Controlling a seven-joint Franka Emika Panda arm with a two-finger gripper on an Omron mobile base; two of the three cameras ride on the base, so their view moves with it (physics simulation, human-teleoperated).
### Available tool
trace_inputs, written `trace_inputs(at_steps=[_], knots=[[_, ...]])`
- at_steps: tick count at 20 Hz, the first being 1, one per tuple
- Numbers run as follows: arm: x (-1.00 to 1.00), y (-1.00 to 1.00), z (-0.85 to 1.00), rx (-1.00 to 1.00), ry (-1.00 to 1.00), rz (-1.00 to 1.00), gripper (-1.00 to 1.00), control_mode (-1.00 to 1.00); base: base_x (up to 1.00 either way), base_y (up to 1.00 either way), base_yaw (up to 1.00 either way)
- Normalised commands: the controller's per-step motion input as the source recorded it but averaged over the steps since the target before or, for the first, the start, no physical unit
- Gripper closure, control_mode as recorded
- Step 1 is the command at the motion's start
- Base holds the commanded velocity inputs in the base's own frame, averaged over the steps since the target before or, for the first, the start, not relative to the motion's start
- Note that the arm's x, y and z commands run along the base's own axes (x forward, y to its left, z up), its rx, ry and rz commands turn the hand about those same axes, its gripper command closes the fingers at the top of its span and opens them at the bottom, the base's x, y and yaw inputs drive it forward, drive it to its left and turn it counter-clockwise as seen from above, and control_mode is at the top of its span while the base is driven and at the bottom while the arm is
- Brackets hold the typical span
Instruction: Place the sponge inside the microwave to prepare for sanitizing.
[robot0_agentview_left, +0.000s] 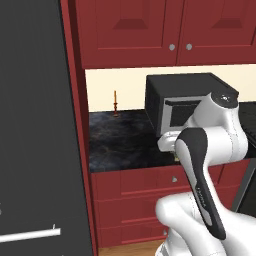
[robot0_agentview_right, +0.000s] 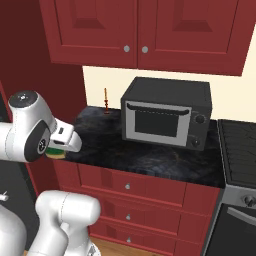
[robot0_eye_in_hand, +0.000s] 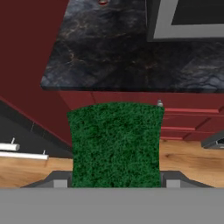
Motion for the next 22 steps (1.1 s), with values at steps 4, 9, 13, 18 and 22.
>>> trace_inputs(at_steps=[4,9,13,18,22], knots=[[0.00,0.00,0.00,0.00,0.00,0.00,1.00,-1.00,0.00,0.00,0.00],[-0.04,0.00,0.00,0.00,0.00,0.00,1.00,1.00,-0.02,0.00,0.00],[0.00,0.00,0.00,0.00,0.00,0.00,1.00,1.00,-0.27,0.00,0.00],[0.00,0.00,0.00,0.00,0.00,0.00,1.00,1.00,-0.45,0.08,-0.04],[0.00,0.00,0.00,0.00,0.00,0.00,1.00,1.00,-0.51,0.46,-0.13]])
